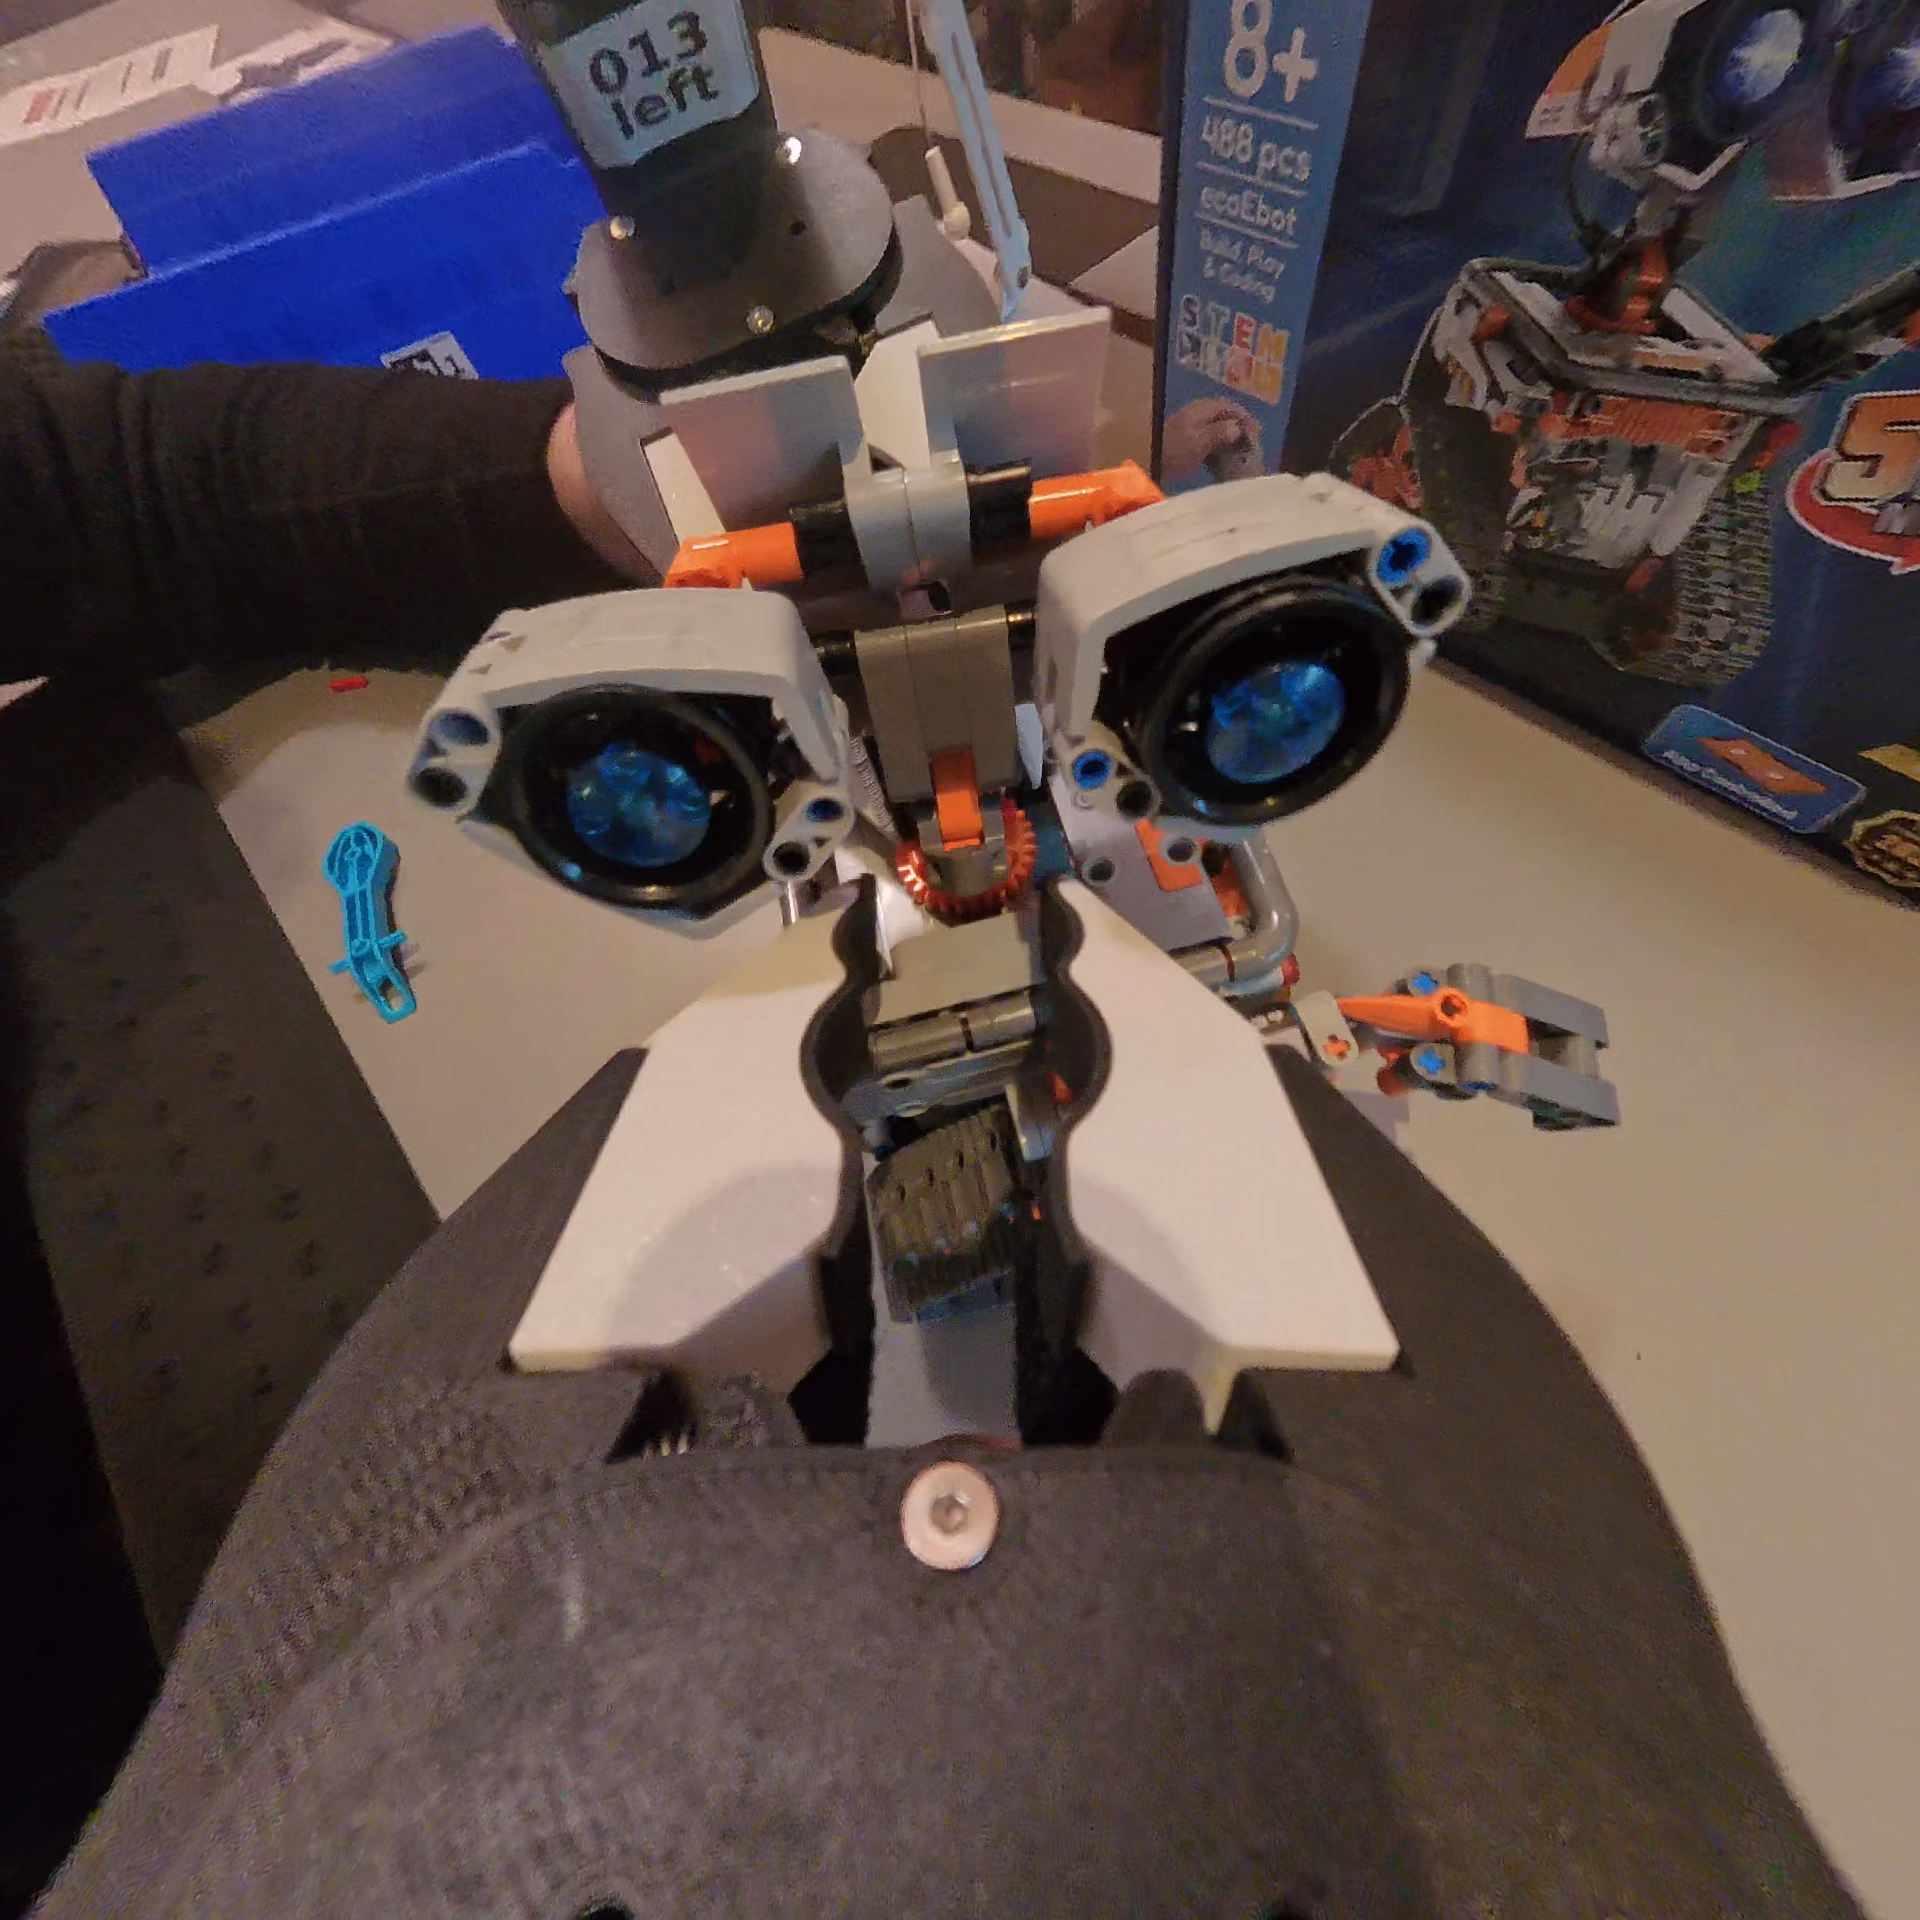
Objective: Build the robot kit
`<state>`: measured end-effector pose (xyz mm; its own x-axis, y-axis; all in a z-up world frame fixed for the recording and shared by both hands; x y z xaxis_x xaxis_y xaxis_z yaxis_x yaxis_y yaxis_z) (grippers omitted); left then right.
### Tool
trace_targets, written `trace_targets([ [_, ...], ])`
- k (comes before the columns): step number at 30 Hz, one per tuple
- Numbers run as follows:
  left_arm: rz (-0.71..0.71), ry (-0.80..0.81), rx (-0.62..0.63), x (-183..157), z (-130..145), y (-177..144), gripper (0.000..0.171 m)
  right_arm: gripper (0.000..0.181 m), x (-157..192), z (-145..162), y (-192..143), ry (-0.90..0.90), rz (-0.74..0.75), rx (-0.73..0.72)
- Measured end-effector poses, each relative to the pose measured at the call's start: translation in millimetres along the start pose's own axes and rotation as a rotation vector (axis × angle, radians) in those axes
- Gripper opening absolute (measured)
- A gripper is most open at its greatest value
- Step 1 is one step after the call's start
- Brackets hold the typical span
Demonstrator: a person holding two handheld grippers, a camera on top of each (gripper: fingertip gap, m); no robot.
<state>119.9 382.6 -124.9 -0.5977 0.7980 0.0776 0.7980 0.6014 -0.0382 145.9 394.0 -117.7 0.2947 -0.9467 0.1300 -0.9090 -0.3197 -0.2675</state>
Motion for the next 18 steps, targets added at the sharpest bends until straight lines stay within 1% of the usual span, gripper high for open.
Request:
trace_targets([
  [1,-0.004,-0.001,-0.002,0.1,0.0,0.0,0.024,0.036,-1.5,-1.0,-4.0,-0.003,0.028,-0.015],
  [6,-0.019,-0.008,-0.013,-1.3,0.2,-0.8,0.024,0.047,-13.1,-7.0,-27.4,-0.003,0.196,-0.177],
  [7,-0.022,-0.009,-0.013,-1.6,0.3,-1.0,0.024,0.048,-14.3,-2.5,-29.7,0.017,0.215,-0.187],
  [9,-0.031,-0.017,-0.014,-2.3,0.7,-1.6,0.024,0.059,-17.1,14.4,-30.9,0.048,0.246,-0.157],
  [12,-0.041,-0.025,-0.009,-3.6,1.8,-3.2,0.024,0.063,-9.2,18.2,-24.8,0.116,0.166,-0.215],
  [18,-0.070,-0.022,0.000,-3.2,1.6,-4.2,0.024,0.065,-15.2,20.3,-21.6,0.224,0.080,-0.287],
])
Point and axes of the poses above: each gripper's, where its closed fingertips meet, y out along the fingers, z out of its underside, x = y × z across the jaws, the point moved 1 cm from there along -y, back along the fingers, and after that the axes turned 14 degrees about -x, right-handed, at the moved point
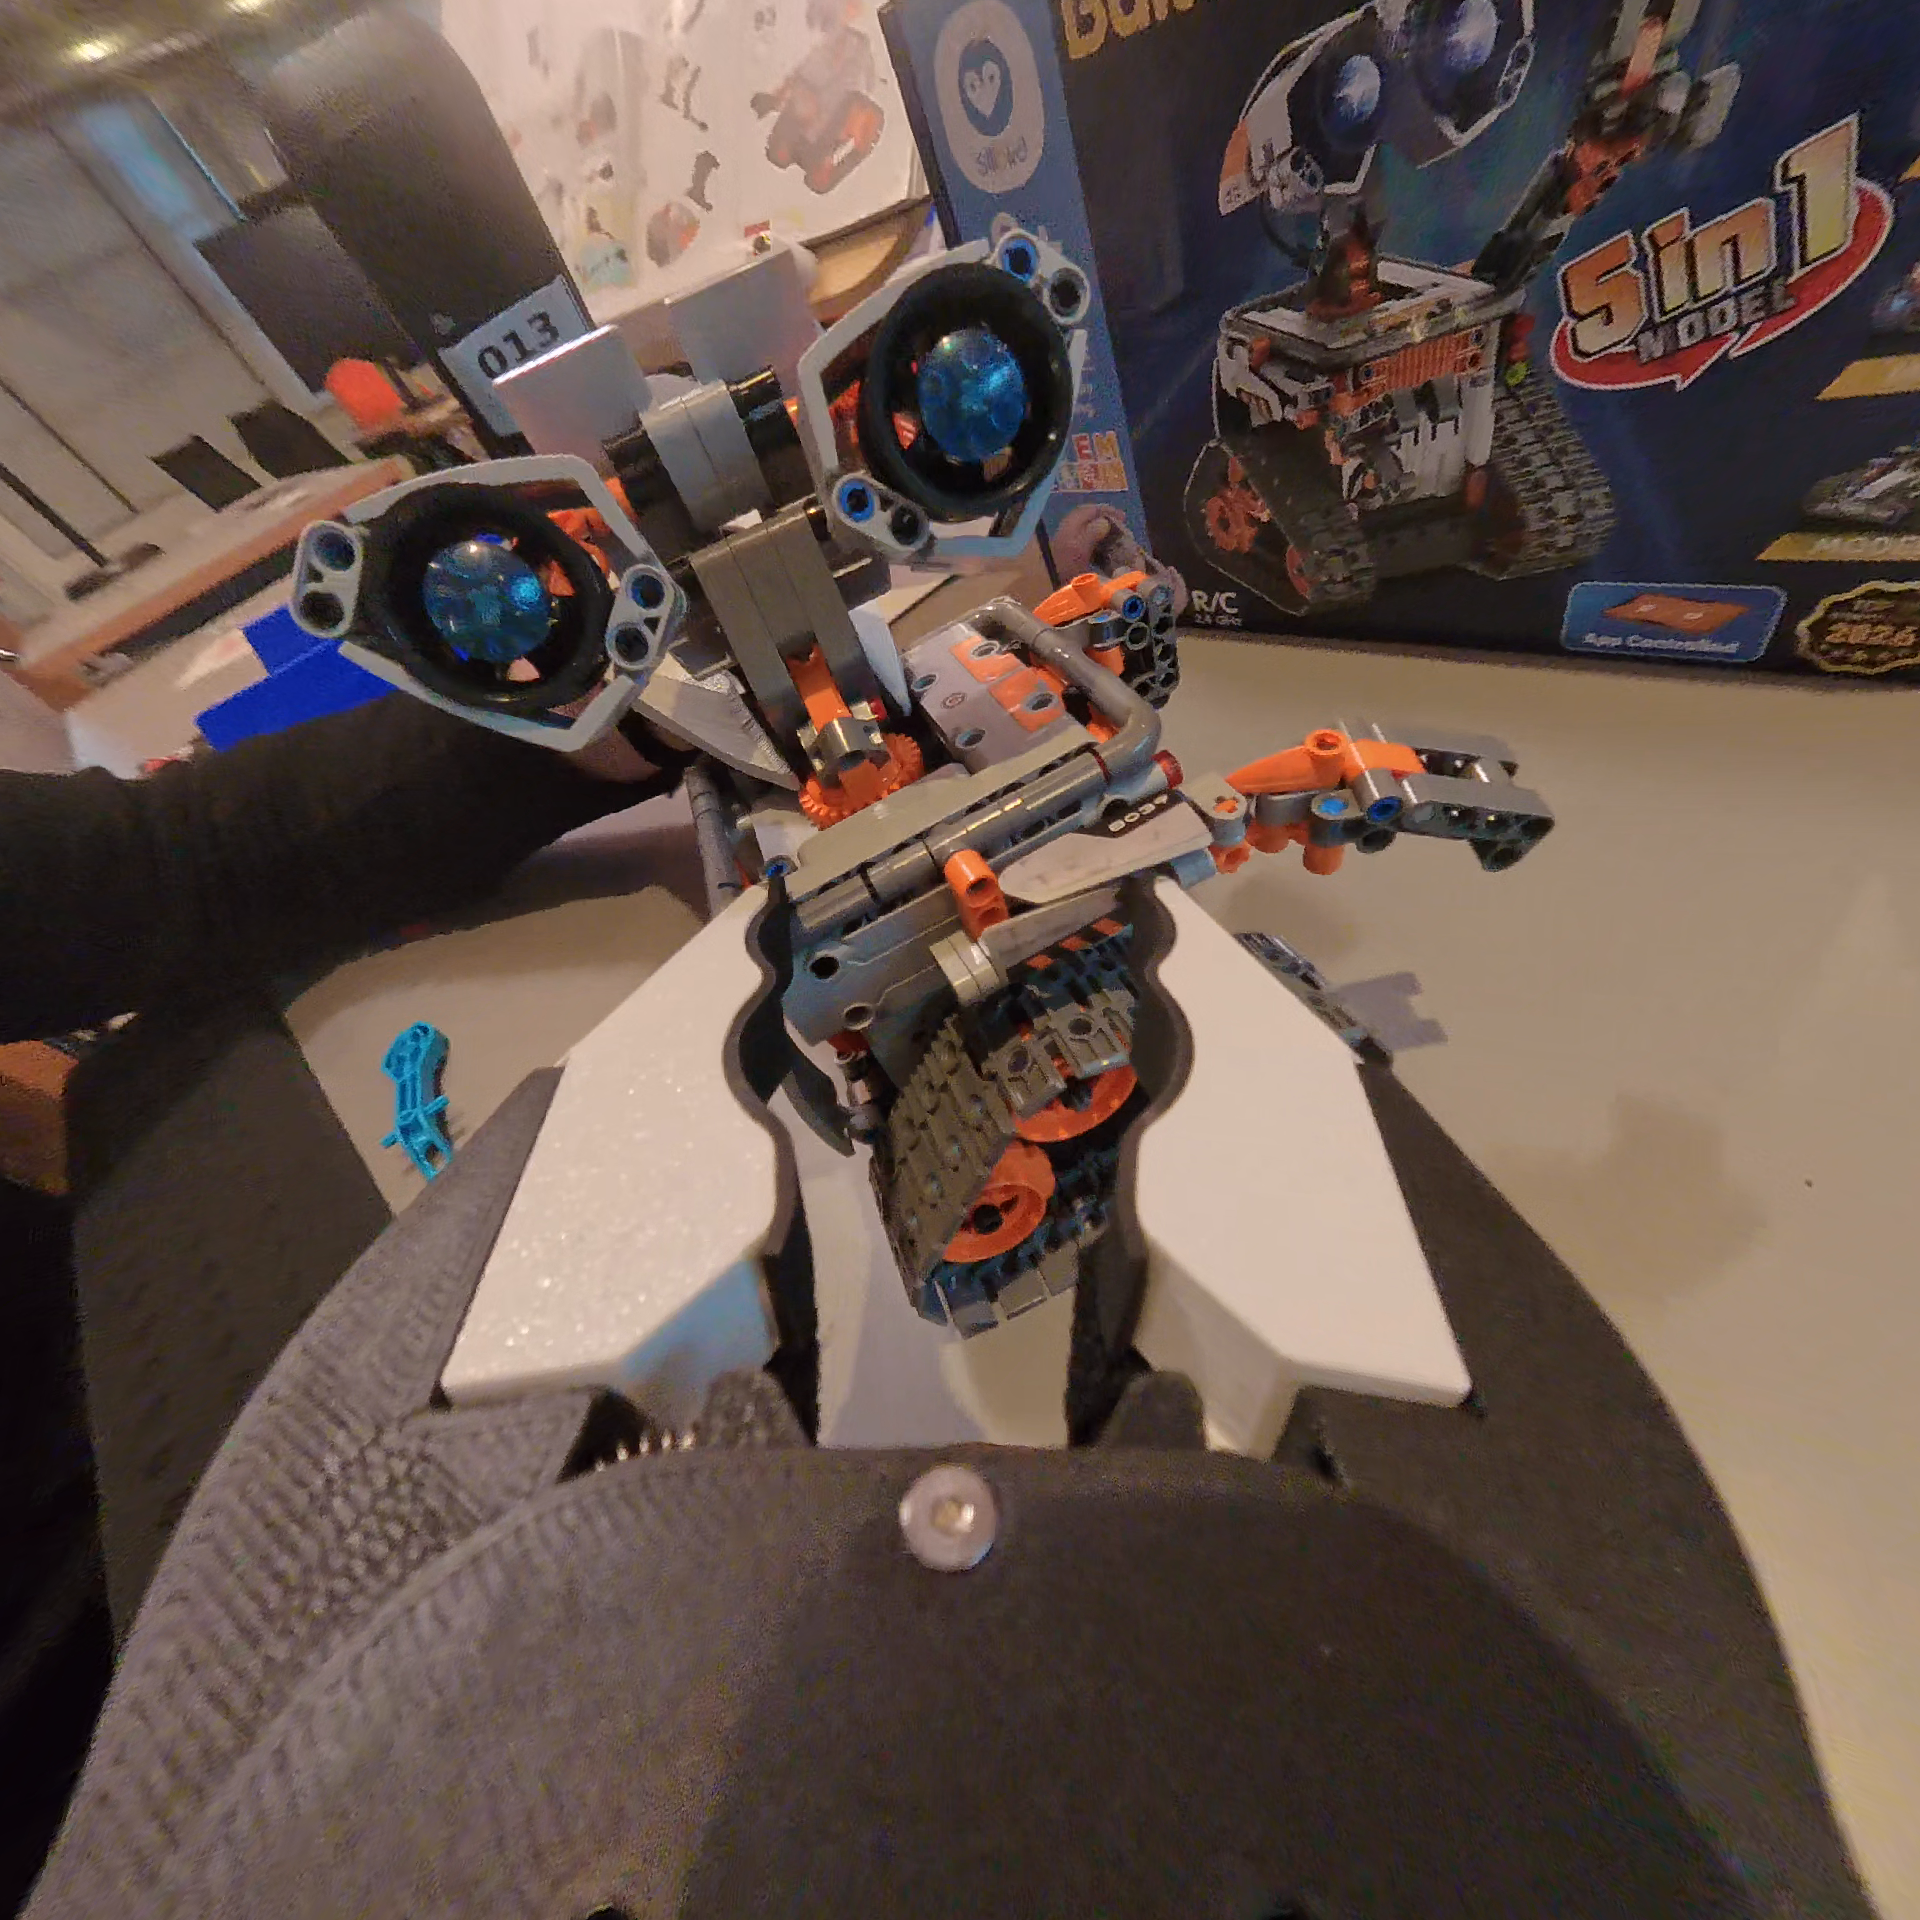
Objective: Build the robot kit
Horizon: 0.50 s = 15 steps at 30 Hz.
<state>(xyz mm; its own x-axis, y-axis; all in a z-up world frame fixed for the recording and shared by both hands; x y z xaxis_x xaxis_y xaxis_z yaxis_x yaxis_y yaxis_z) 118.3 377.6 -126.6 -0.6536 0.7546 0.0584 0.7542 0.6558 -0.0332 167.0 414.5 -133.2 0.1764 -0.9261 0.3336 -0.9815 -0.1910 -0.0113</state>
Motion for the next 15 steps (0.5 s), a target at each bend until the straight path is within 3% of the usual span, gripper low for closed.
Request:
trace_targets([
  [7,-0.041,0.037,0.034,-1.4,-0.3,-6.6,0.024,0.061,0.0,0.6,8.7,0.032,-0.062,-0.013],
  [15,-0.138,0.016,0.054,-5.6,0.4,-41.2,0.024,0.059,13.5,5.1,42.3,0.040,-0.182,0.038],
])
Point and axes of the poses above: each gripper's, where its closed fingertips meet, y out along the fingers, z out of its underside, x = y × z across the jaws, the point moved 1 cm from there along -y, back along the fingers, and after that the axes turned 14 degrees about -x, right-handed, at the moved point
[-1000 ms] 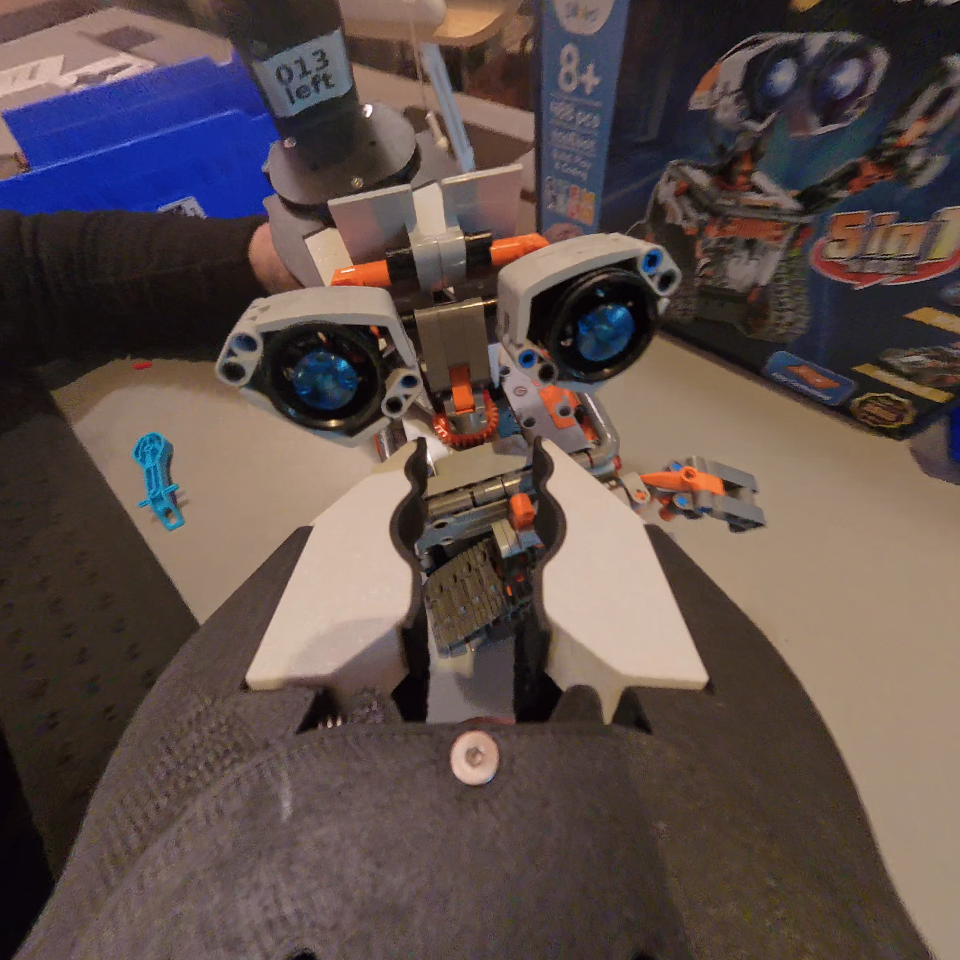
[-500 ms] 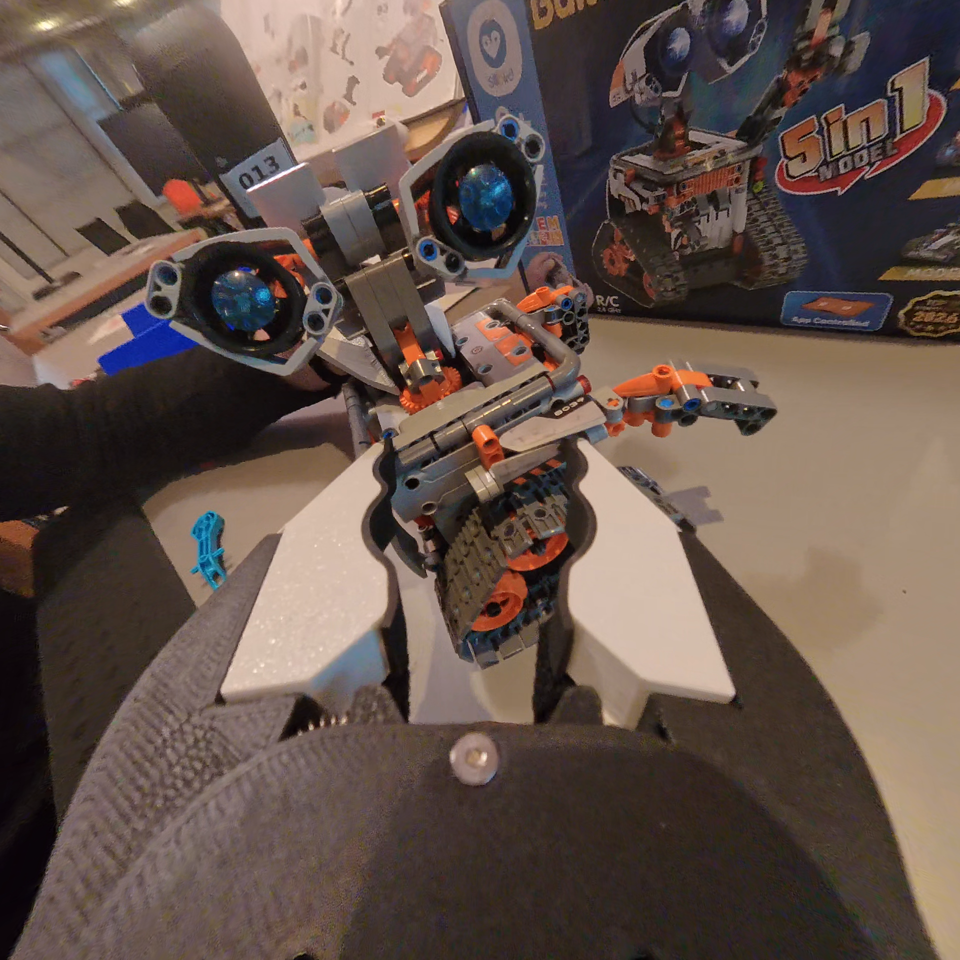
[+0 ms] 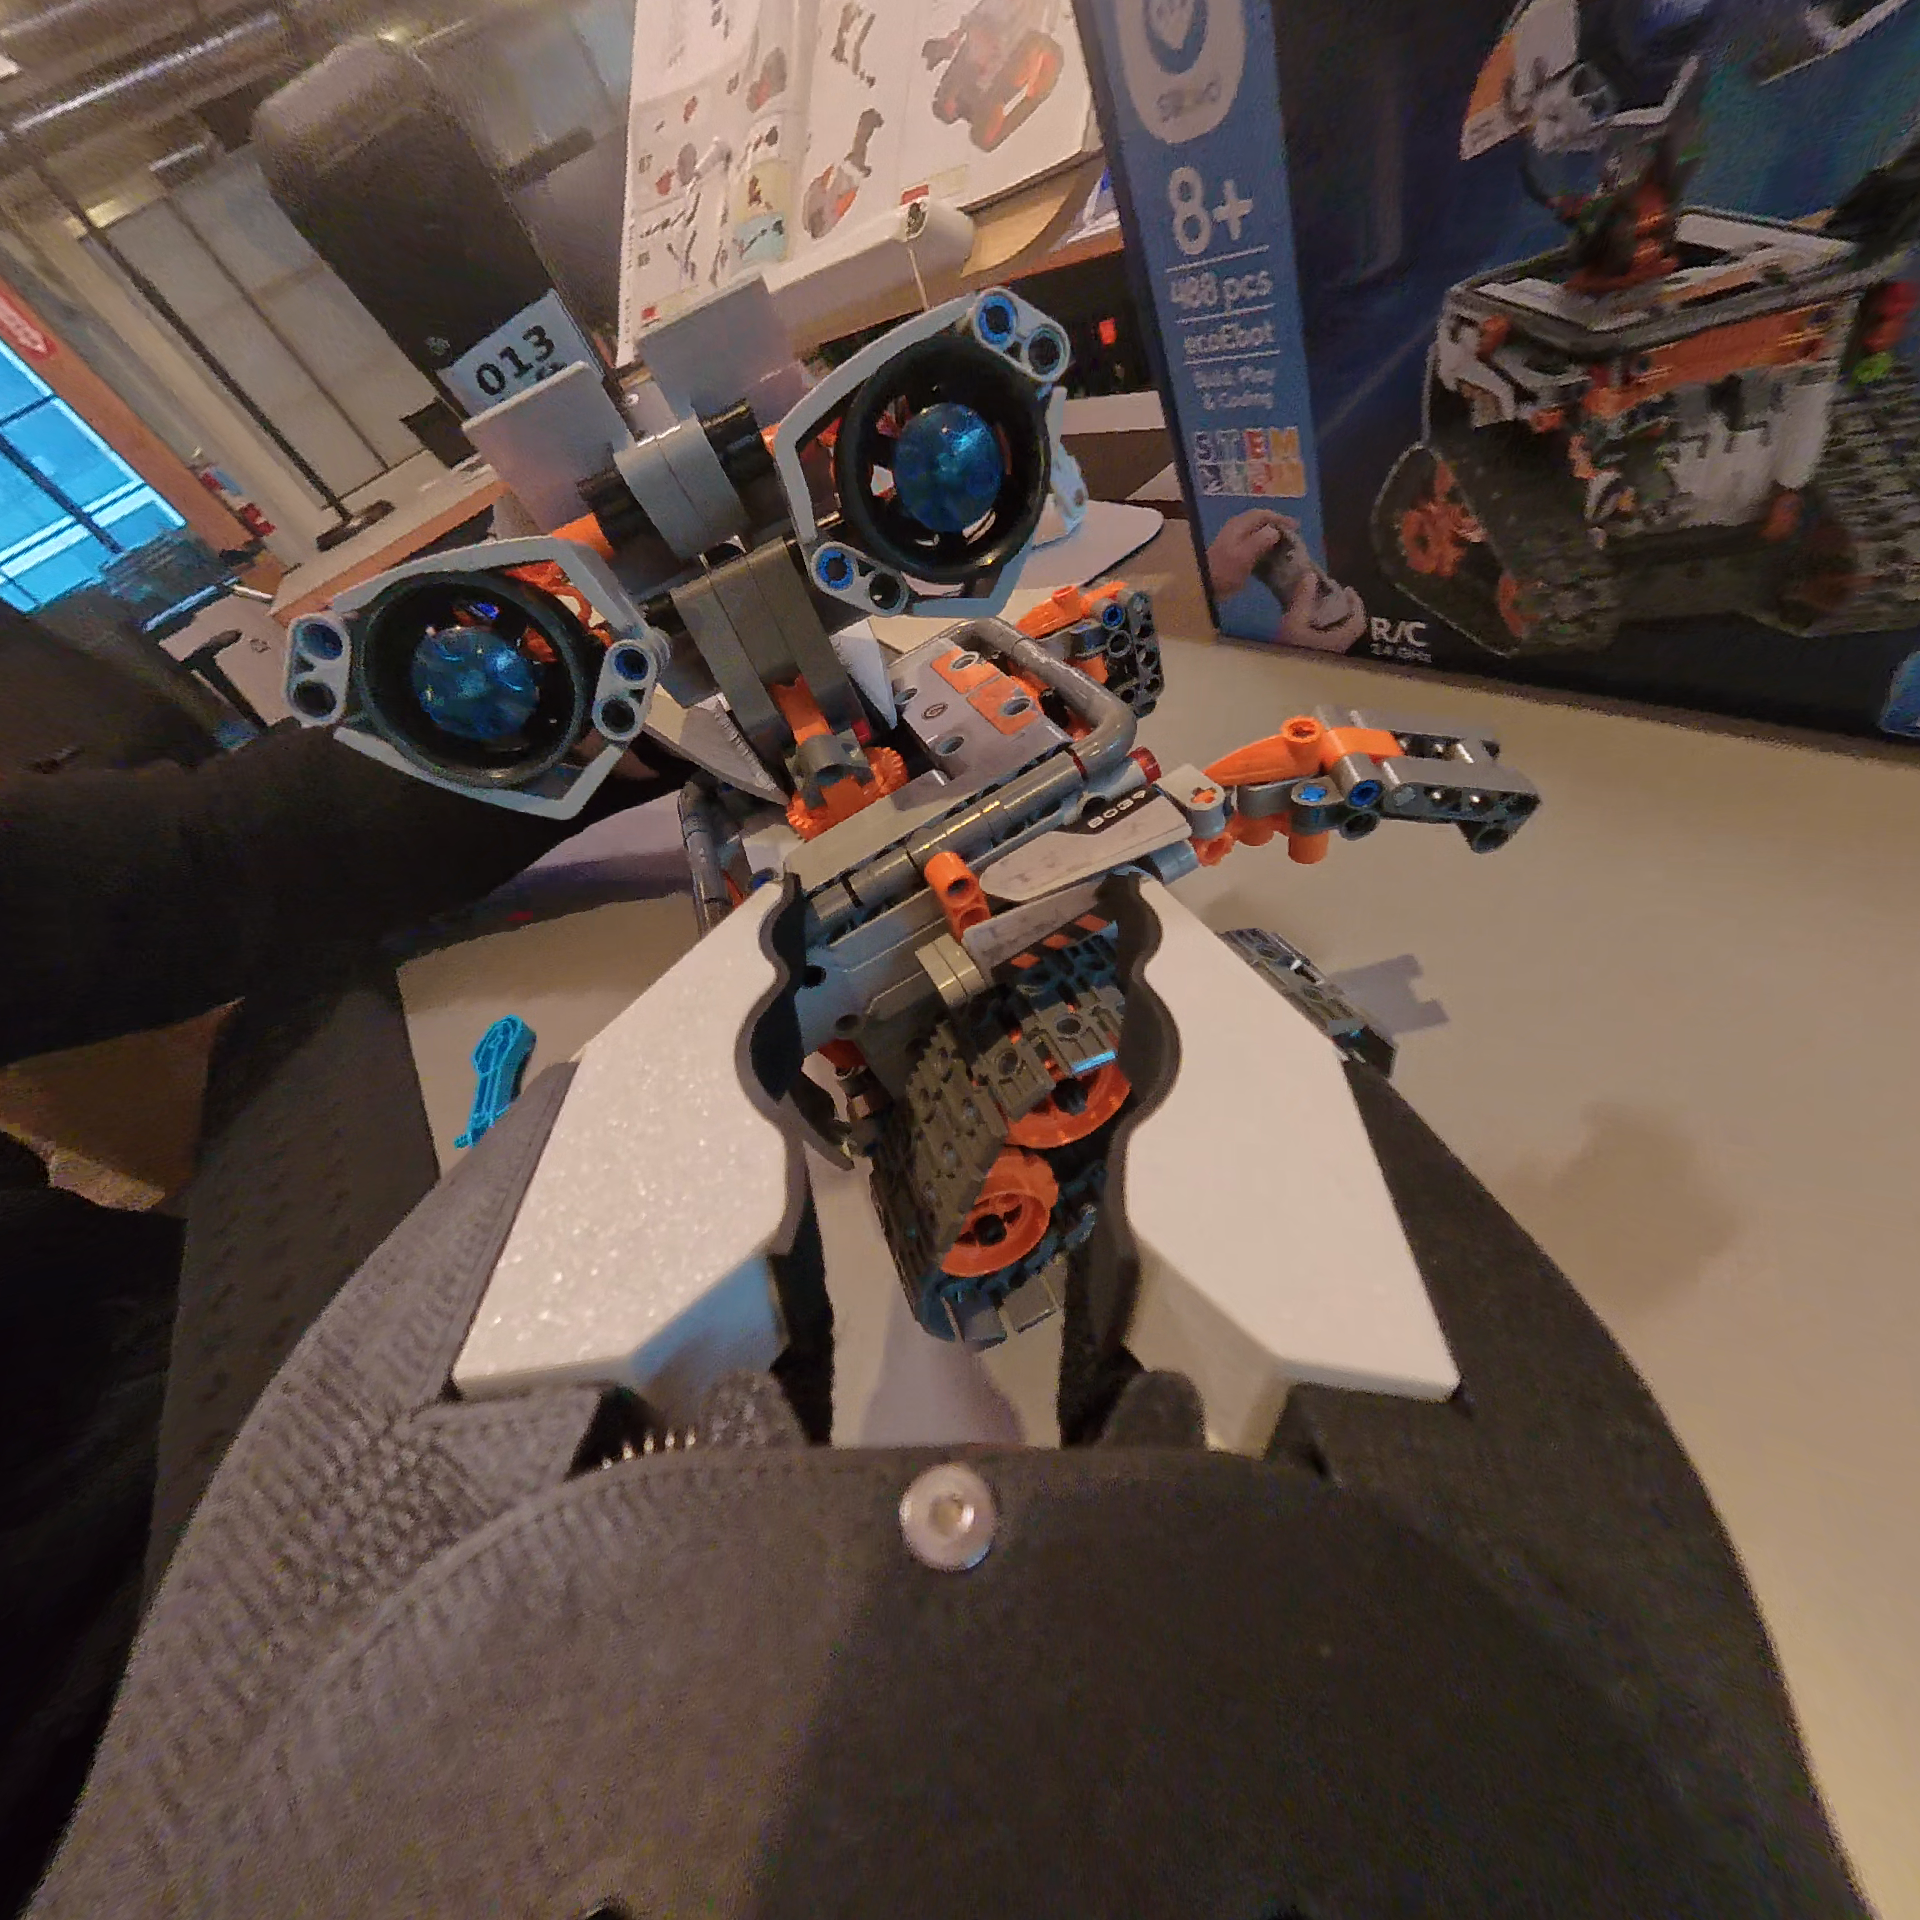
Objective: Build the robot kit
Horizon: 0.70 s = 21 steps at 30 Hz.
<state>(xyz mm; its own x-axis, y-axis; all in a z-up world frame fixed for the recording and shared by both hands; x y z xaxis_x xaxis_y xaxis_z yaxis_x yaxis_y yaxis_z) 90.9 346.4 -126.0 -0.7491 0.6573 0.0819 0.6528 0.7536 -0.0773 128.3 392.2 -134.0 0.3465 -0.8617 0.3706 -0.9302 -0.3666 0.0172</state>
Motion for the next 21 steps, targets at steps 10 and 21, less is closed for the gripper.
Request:
trace_targets([
  [10,-0.120,-0.012,0.034,-10.9,1.2,-26.7,0.024,0.057,19.4,1.8,11.8,-0.028,-0.044,0.002],
  [21,-0.151,-0.022,0.072,-10.8,1.0,-26.6,0.024,0.036,42.2,-7.7,13.7,-0.203,0.002,-0.038],
])
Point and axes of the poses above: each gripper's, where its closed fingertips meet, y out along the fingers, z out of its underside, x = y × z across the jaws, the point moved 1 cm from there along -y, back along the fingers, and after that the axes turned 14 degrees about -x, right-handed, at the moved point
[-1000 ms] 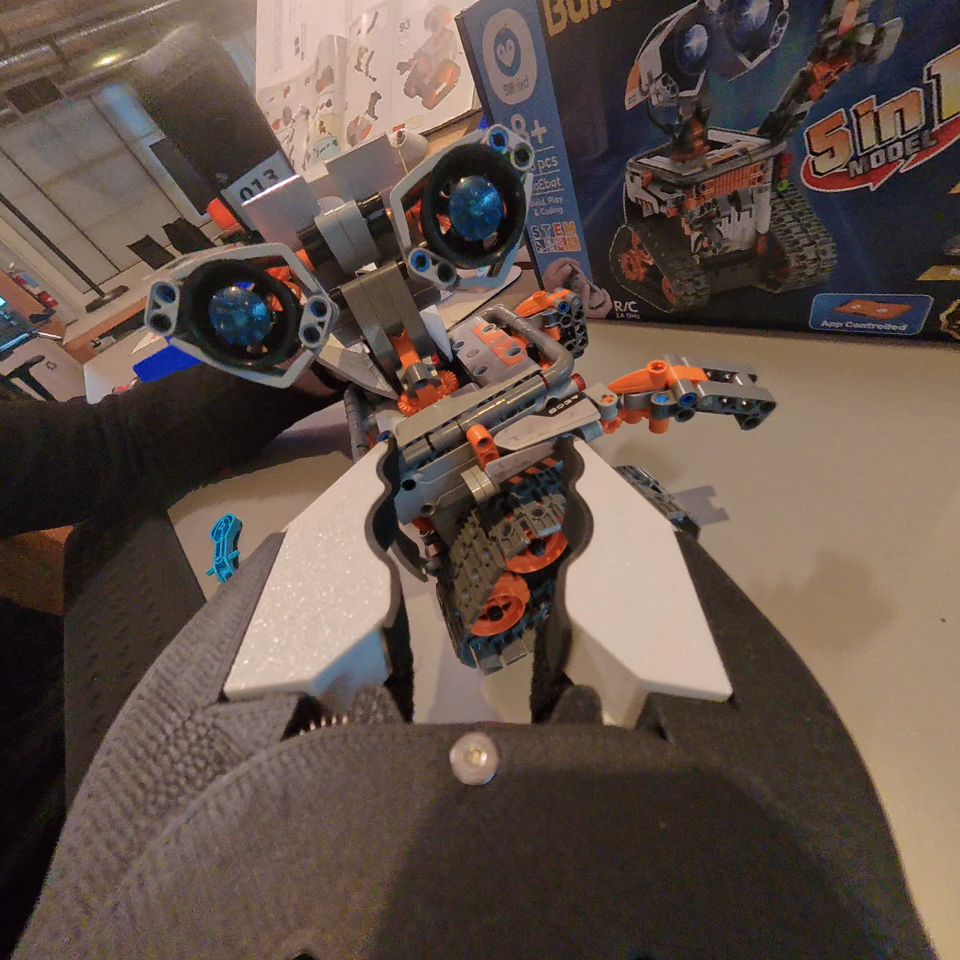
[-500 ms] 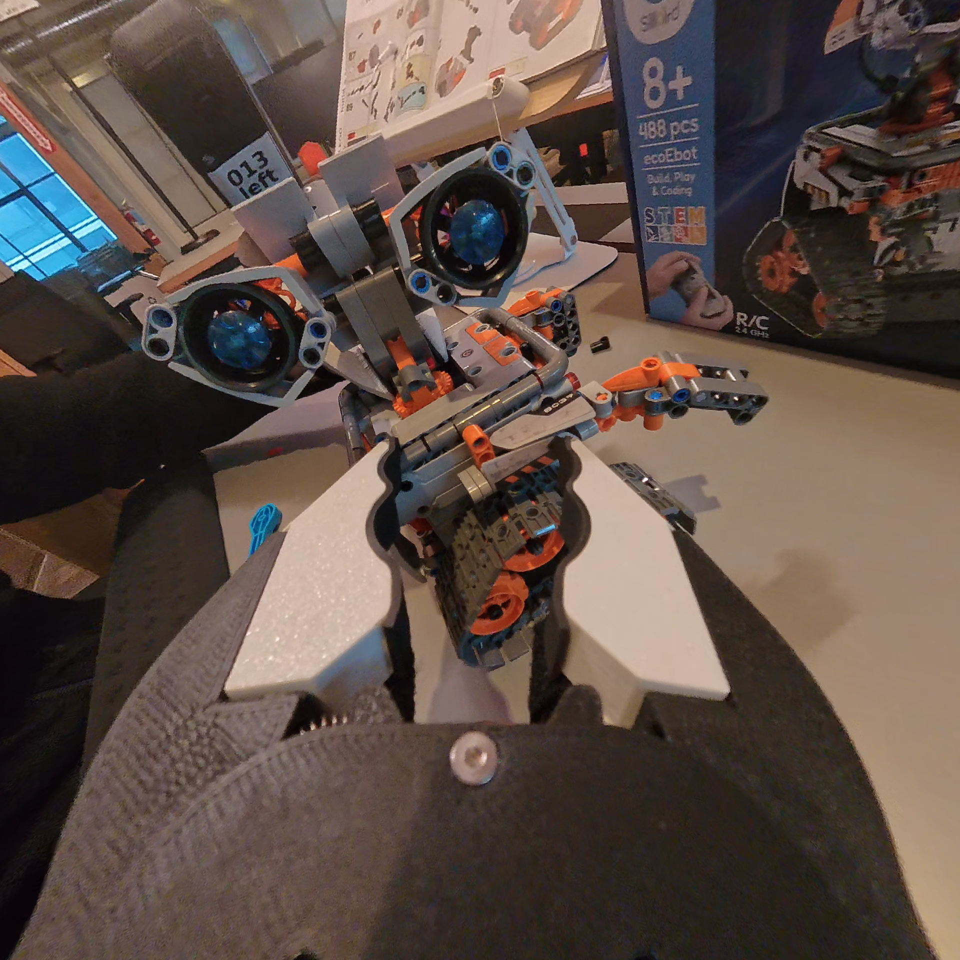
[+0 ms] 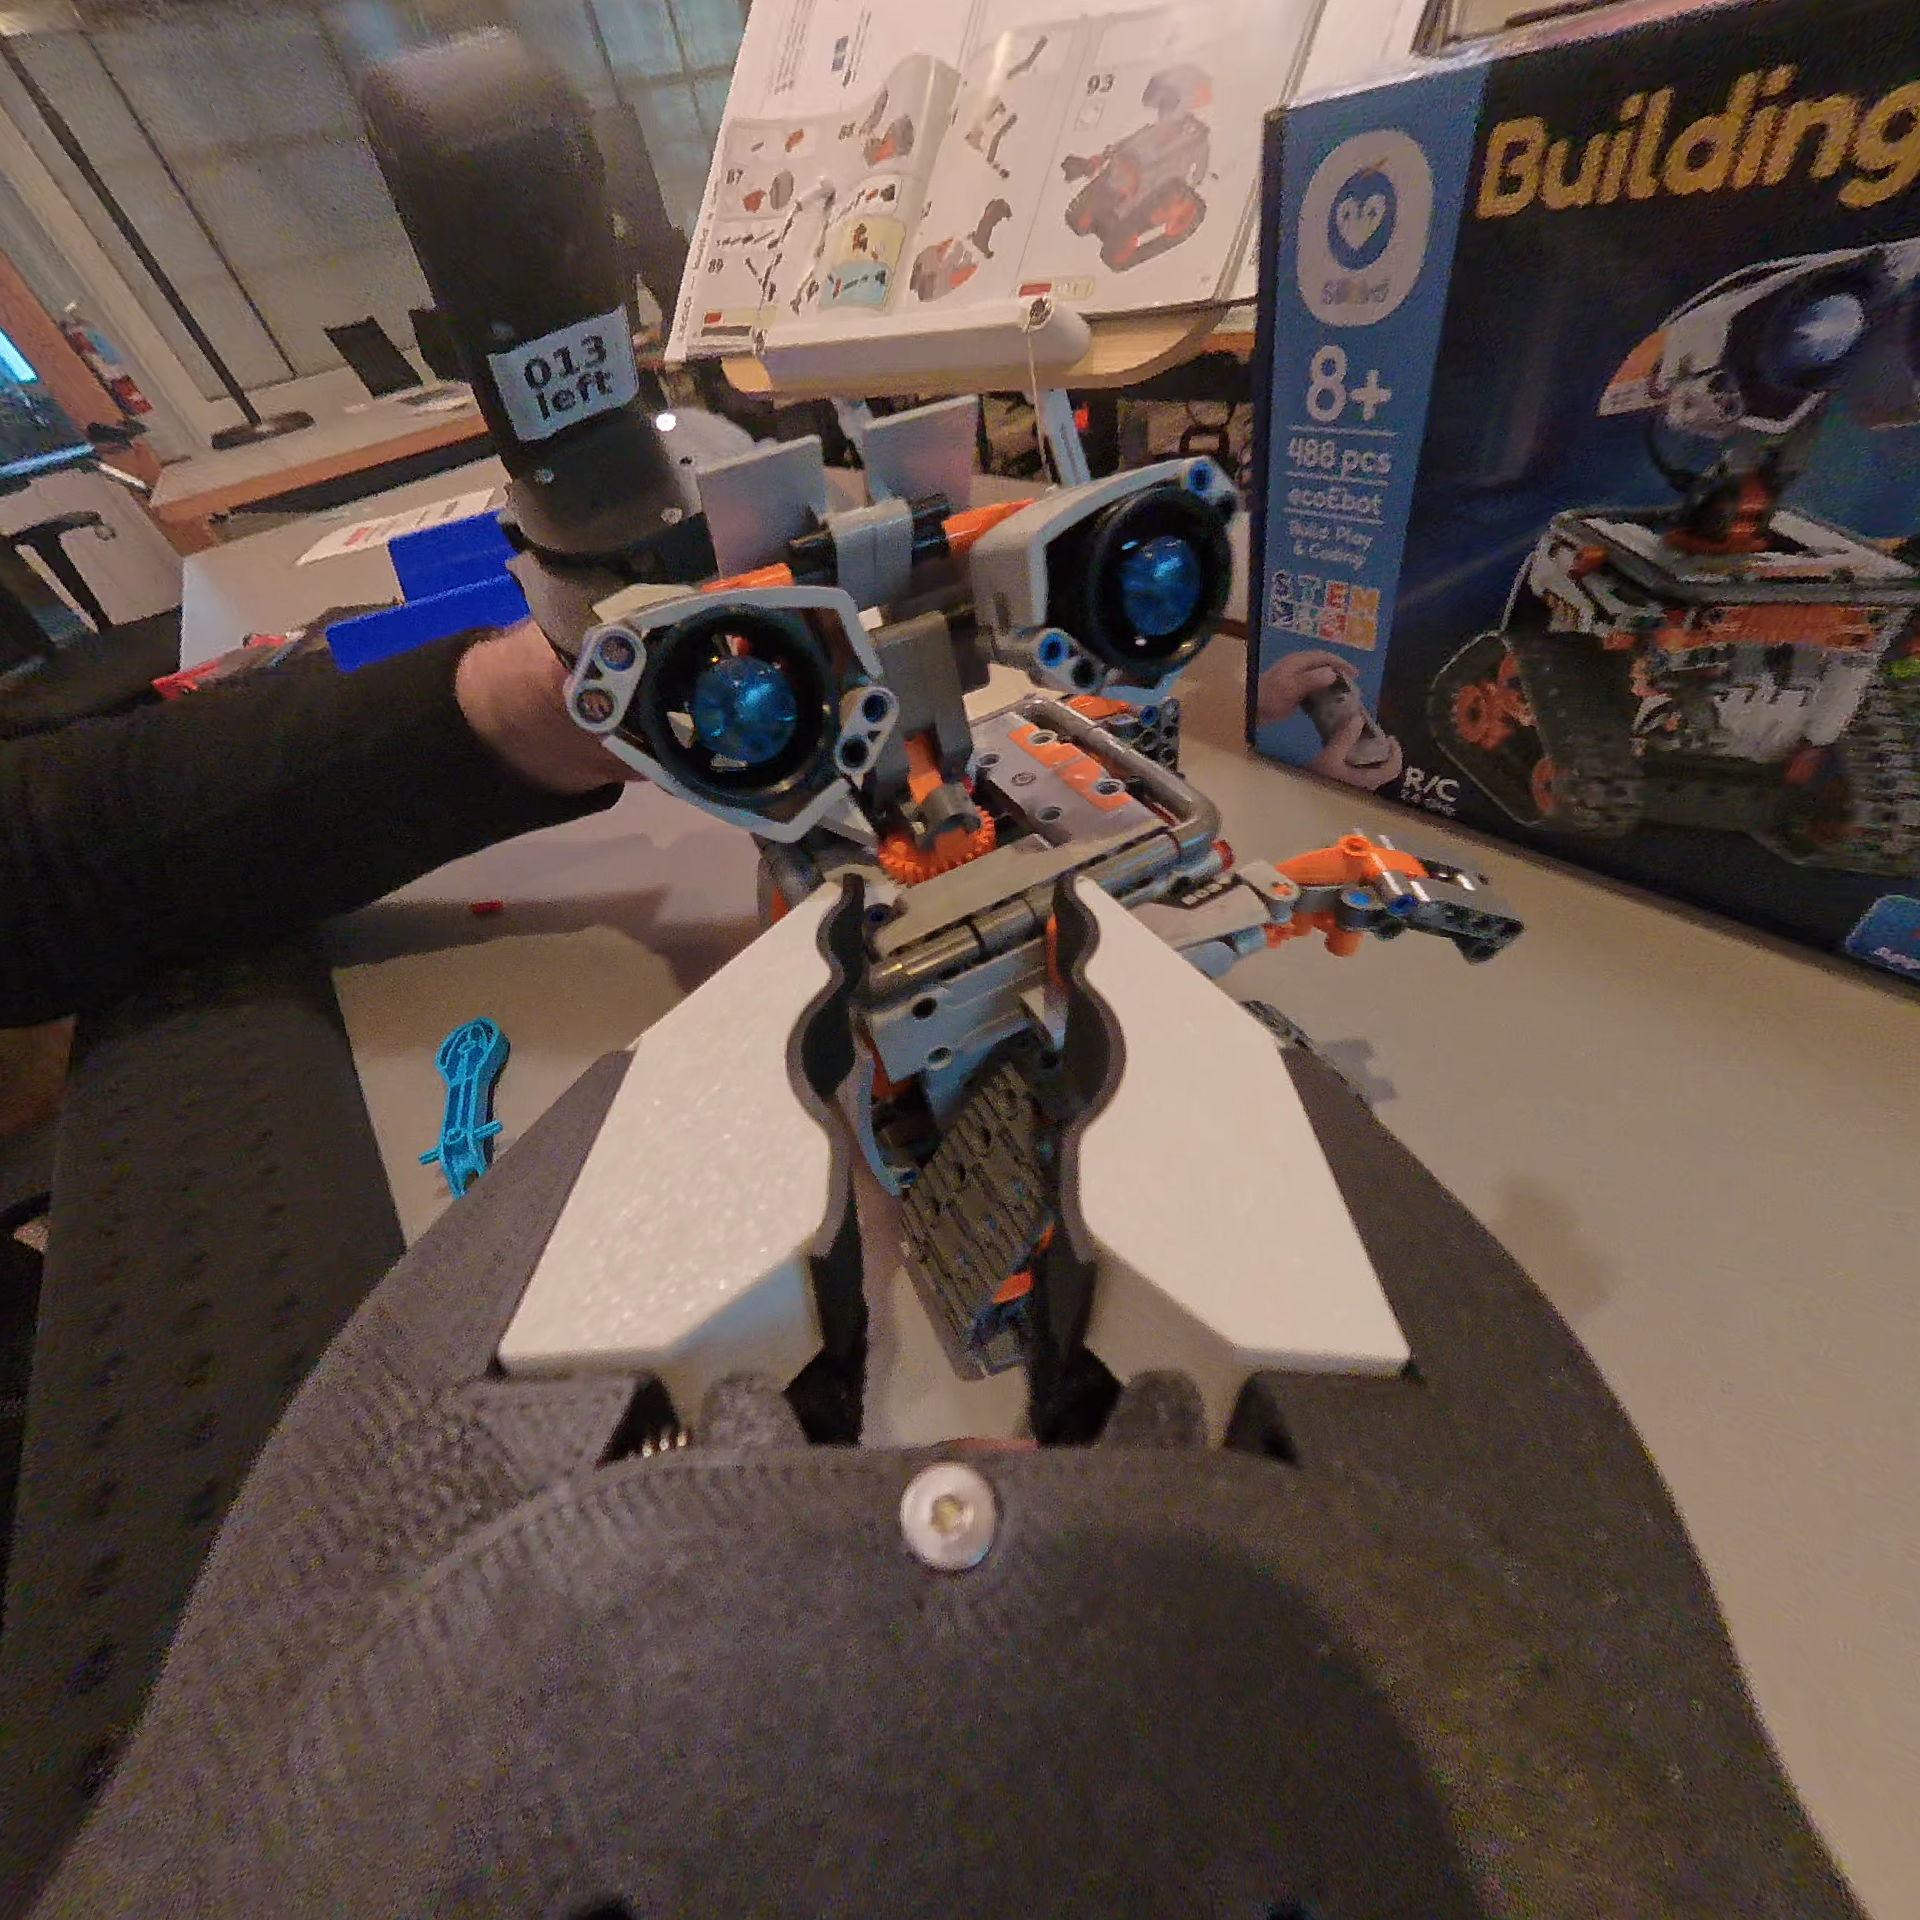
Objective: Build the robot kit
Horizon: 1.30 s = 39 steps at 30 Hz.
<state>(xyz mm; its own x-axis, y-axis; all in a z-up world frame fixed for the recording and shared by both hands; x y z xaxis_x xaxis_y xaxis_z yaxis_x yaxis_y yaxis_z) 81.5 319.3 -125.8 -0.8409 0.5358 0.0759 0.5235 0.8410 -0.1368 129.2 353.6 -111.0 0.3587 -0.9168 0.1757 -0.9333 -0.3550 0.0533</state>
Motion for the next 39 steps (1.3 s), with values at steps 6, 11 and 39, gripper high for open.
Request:
trace_targets([
  [6,0.000,-0.004,0.012,0.0,-0.2,0.3,0.024,0.028,0.3,9.5,22.4,-0.066,0.002,0.060],
  [11,0.000,-0.011,0.009,0.1,-0.2,0.3,0.024,0.023,-1.4,11.5,34.3,-0.079,-0.012,0.077],
  [39,0.037,-0.098,-0.087,6.2,-3.5,-0.3,0.024,0.017,-2.0,-0.7,16.3,-0.011,-0.004,0.001],
])
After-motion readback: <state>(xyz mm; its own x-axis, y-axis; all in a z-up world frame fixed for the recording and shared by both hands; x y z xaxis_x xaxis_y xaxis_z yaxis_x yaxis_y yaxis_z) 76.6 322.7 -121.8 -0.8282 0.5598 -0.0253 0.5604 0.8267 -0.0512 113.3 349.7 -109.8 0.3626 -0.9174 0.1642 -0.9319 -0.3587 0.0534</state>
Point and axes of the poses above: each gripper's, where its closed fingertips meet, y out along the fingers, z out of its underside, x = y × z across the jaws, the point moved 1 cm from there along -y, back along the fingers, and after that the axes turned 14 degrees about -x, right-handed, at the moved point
